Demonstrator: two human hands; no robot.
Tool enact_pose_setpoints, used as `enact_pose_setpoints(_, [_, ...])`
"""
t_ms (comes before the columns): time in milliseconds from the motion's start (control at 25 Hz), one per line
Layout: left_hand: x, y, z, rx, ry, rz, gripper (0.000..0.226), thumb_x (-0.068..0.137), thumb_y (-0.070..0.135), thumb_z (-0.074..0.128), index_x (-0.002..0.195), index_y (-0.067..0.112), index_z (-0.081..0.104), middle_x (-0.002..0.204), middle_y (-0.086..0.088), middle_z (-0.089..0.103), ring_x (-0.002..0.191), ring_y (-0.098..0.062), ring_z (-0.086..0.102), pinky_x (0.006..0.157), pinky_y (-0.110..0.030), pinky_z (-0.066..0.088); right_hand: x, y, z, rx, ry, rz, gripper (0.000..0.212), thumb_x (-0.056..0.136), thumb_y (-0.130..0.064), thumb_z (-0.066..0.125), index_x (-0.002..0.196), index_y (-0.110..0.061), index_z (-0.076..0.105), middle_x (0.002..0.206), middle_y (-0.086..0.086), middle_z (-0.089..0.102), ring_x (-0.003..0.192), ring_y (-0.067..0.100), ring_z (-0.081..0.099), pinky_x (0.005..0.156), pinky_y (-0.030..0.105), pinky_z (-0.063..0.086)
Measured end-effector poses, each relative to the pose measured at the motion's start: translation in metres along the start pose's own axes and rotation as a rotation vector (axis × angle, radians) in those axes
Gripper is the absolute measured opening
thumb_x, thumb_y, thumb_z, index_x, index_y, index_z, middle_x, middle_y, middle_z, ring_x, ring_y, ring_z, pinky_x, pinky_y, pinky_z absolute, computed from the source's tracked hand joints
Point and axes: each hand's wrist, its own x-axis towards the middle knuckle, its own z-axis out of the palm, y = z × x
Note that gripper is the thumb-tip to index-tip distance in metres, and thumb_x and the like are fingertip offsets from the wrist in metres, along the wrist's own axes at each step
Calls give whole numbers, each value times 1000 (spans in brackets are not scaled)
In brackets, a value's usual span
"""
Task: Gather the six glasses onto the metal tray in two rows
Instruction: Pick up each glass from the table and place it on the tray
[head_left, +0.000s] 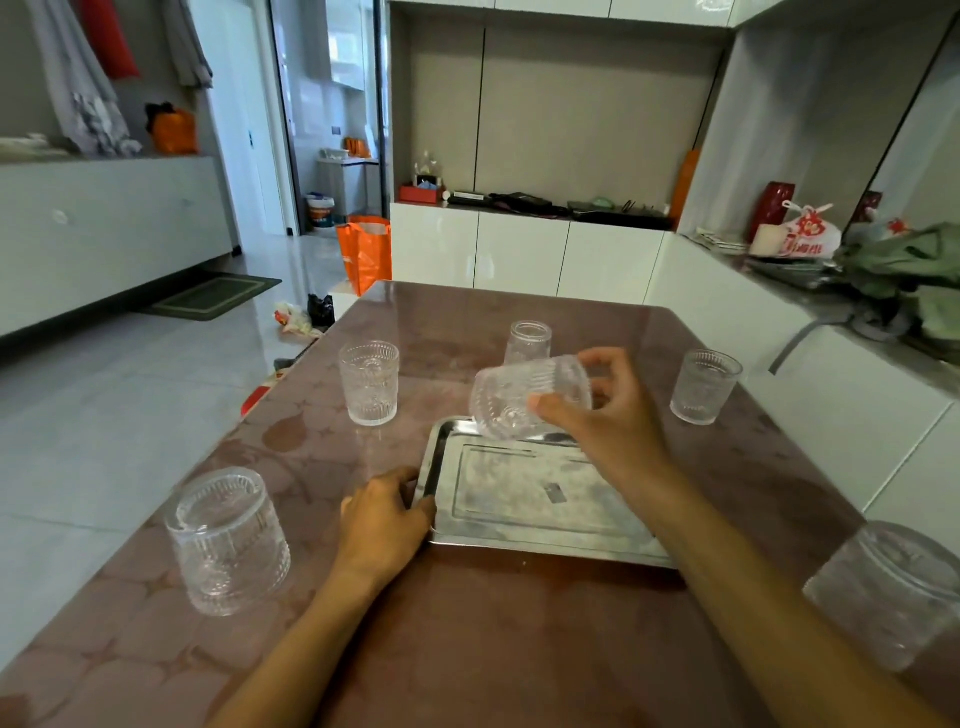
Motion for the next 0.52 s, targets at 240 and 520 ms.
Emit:
enact_pose_setpoints(240, [-2, -1, 1, 5, 24, 53, 18, 84, 29, 66, 100, 26, 72, 59, 18, 55, 74, -22, 65, 88, -48, 51, 36, 32, 73, -416, -95, -66, 42, 65, -47, 84, 94, -30, 59, 104, 2, 66, 83, 20, 62, 66, 31, 58])
enact_pose_setpoints(520, [-2, 5, -3, 21, -22, 21, 18, 86, 30, 64, 100, 21, 71, 75, 7, 66, 85, -27, 68, 87, -47, 51, 38, 44, 96, -442, -112, -185, 45, 75, -48, 79, 108, -28, 56, 113, -1, 64, 104, 26, 58, 75, 35, 52])
